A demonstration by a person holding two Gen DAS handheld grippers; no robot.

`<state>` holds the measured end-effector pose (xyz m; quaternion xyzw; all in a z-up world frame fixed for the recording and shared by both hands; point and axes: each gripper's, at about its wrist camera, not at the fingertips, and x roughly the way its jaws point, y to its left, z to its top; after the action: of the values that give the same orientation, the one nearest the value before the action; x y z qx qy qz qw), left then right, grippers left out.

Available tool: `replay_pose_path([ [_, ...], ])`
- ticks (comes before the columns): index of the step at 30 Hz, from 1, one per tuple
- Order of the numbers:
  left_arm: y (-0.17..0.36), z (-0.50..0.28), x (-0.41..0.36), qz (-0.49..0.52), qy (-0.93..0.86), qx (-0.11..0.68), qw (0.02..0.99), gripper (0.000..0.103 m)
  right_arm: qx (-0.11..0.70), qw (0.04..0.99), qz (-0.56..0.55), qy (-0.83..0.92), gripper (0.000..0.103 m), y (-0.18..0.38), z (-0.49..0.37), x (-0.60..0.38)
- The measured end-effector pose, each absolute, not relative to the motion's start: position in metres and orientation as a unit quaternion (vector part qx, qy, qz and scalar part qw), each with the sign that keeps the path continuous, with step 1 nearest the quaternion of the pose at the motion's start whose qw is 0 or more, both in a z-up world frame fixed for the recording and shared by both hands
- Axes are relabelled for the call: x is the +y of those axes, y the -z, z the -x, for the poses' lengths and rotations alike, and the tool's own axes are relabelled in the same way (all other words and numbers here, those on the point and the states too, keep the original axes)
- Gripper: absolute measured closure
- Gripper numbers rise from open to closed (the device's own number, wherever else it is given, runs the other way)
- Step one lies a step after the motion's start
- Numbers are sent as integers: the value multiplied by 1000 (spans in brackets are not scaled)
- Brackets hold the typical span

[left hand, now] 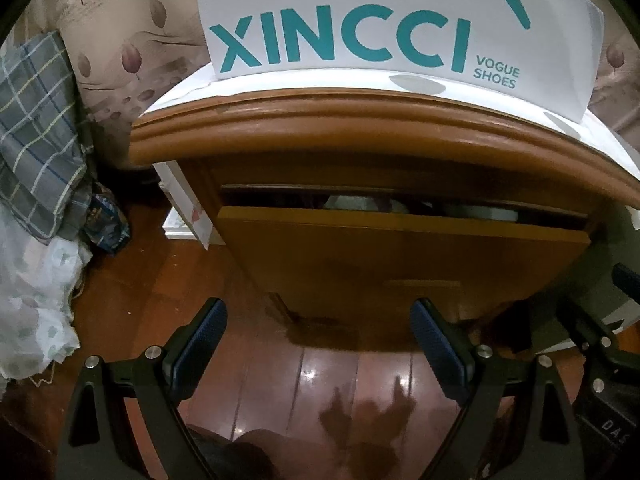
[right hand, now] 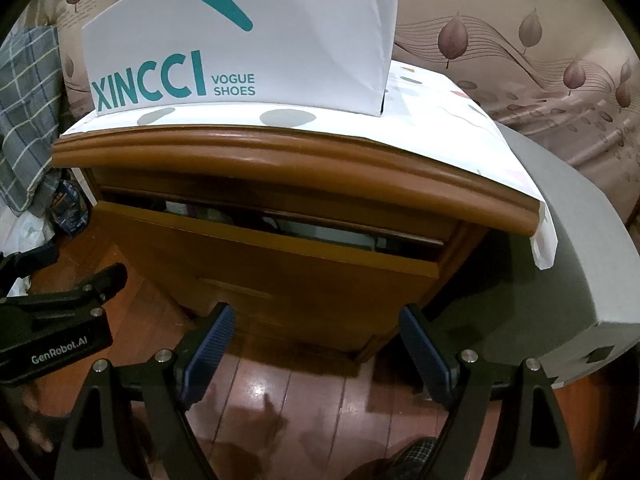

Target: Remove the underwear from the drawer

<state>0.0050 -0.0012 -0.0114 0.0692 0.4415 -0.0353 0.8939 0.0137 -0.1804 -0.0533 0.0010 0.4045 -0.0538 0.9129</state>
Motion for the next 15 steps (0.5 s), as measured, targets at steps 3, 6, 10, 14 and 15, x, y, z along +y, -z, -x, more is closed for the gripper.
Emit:
replay_pose_path([
  [3, 13, -6, -3, -73, 30, 444, 892, 12, 404, 913, -1, 54, 17, 54, -13, -180],
  [6, 15, -7, -2, -63, 29, 451, 890, 12, 405, 913, -4, 56, 17, 53, -15, -181],
  [10, 16, -6, -3, -69, 21, 450, 890, 12, 404, 913, -7, 57, 17, 53, -14, -182],
  [14, 17, -5, -4, -66, 23, 450, 890, 12, 404, 913, -8, 56, 17, 53, -13, -182],
  [15, 17, -5, -4, -66, 22, 449, 891, 12, 404, 913, -8, 55, 17, 53, -12, -182],
])
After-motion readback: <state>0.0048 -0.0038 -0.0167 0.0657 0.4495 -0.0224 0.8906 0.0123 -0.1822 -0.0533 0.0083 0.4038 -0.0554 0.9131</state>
